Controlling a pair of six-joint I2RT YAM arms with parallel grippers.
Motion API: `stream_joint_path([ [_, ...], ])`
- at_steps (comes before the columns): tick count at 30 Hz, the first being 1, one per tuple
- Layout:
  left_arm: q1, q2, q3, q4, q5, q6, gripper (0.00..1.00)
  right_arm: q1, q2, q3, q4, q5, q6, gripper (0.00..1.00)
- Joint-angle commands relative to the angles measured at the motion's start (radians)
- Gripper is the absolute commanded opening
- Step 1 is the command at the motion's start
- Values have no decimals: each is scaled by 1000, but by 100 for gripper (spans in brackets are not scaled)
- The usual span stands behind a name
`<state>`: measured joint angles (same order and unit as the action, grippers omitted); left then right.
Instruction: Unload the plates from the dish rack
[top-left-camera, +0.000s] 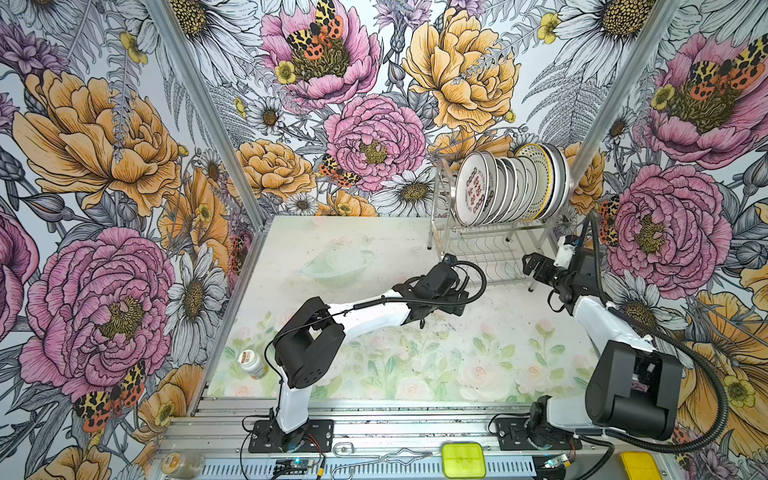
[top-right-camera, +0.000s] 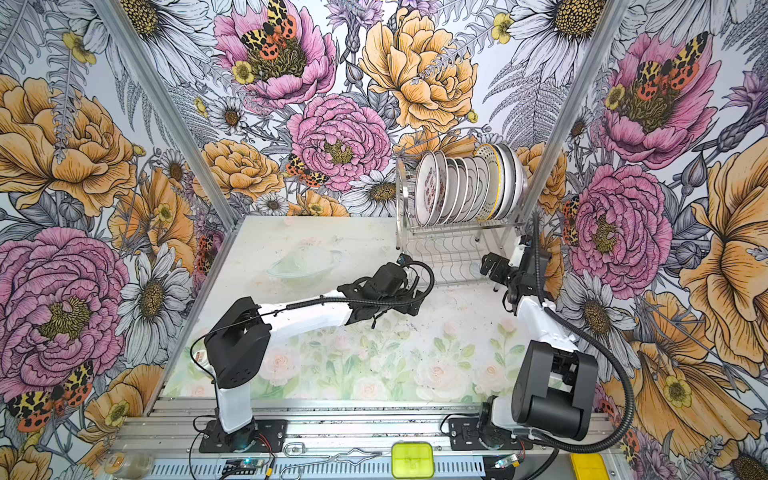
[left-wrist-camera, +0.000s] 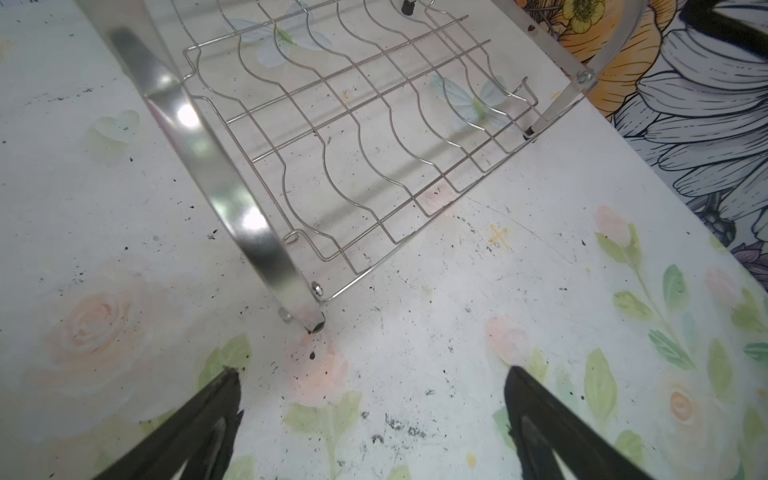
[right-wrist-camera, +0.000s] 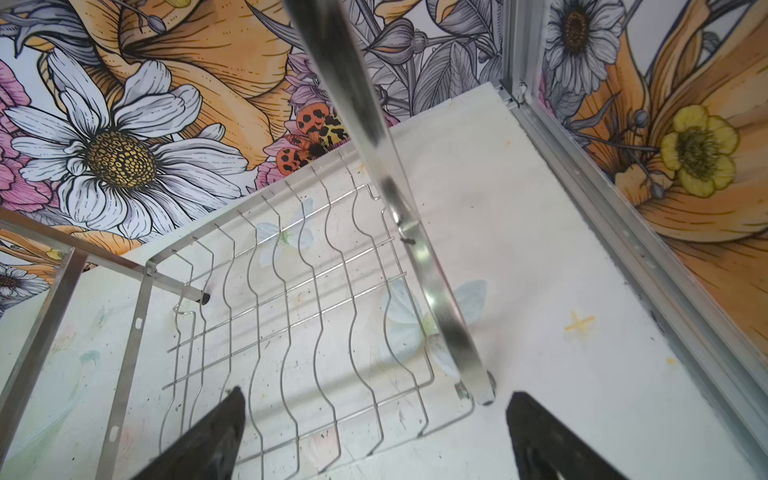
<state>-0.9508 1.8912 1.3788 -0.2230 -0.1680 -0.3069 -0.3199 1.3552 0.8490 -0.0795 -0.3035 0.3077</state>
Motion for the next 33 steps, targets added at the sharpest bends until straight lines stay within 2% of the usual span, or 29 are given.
stream_joint_path([
  [1, -11, -61, -60, 45, -32, -17, 99, -5, -100, -37, -49, 100, 37, 100],
  [4, -12, -142, -104, 31, -33, -31, 99, -8, -195, -91, -78, 117, 59, 100],
  [6, -13, -185, -132, 9, -91, -38, 99, -7, -265, -122, -115, 107, 77, 100],
  [12, -11, -377, -219, -64, -221, -19, 99, 24, -534, -213, -175, -63, 143, 100],
  [16, 0, -506, -253, -92, -280, 24, 99, 118, -683, -183, -186, -155, 160, 99],
  [20, 18, -586, -237, -135, -353, 74, 99, 211, -763, -76, -173, -204, 145, 100],
  [23, 30, -623, -220, -148, -395, 101, 99, 268, -731, 43, -143, -220, 93, 100],
  [29, 82, -634, -214, -161, -362, 49, 99, 289, -437, 461, -173, -394, 56, 99],
  [33, 85, -623, -202, -166, -331, 10, 99, 288, -250, 715, -179, -342, 10, 100],
])
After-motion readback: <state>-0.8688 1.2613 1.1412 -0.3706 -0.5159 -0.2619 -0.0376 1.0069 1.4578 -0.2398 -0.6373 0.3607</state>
